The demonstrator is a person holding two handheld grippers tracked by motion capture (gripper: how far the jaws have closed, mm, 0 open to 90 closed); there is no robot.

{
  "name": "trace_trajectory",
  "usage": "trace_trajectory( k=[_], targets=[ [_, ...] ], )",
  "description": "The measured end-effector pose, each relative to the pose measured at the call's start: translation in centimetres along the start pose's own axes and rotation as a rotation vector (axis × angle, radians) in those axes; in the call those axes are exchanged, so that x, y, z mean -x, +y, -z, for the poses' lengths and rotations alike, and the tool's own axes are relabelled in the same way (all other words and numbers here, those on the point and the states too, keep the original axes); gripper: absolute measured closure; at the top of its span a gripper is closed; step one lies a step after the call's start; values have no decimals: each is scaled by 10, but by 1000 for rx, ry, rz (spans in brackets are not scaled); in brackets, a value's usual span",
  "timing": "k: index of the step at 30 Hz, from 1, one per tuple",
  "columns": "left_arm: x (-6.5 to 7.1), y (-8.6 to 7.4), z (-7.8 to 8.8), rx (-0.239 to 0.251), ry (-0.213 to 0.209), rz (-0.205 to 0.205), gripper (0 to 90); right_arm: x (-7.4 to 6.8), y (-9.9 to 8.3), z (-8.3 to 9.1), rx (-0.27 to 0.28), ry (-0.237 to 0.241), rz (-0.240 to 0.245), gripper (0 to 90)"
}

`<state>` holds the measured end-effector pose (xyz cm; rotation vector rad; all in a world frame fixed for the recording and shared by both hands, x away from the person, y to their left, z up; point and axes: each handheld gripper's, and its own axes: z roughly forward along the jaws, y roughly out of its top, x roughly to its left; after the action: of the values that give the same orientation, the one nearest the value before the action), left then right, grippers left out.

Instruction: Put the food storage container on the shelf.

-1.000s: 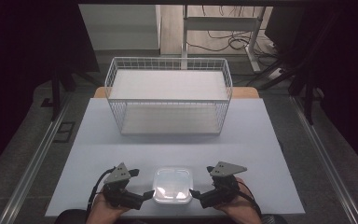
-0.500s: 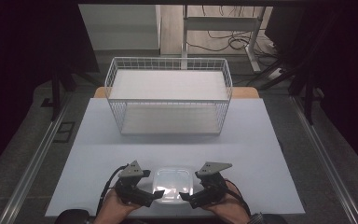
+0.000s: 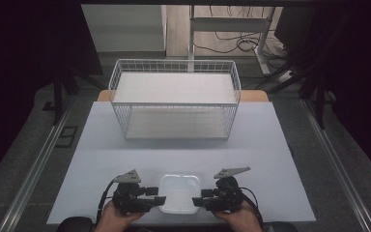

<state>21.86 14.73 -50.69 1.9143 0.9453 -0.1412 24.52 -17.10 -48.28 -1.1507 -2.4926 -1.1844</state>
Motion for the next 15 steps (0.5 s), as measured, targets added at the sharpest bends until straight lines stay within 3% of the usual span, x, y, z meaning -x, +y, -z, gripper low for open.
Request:
trace_trajectory(
  k=[5, 7, 10, 15],
  targets=[
    [2, 0, 2, 31, 17, 19, 611, -3, 0, 7, 39, -31, -20, 628],
    [2, 2, 4, 73, 45, 26, 684, -3, 1, 11, 89, -45, -25, 708],
    [1, 2, 4, 109, 54, 30, 758, -2, 1, 13, 135, -71, -19, 776],
    [2, 3, 0, 119, 95, 16, 794, -1, 0, 13, 174, -104, 6, 788]
  ],
)
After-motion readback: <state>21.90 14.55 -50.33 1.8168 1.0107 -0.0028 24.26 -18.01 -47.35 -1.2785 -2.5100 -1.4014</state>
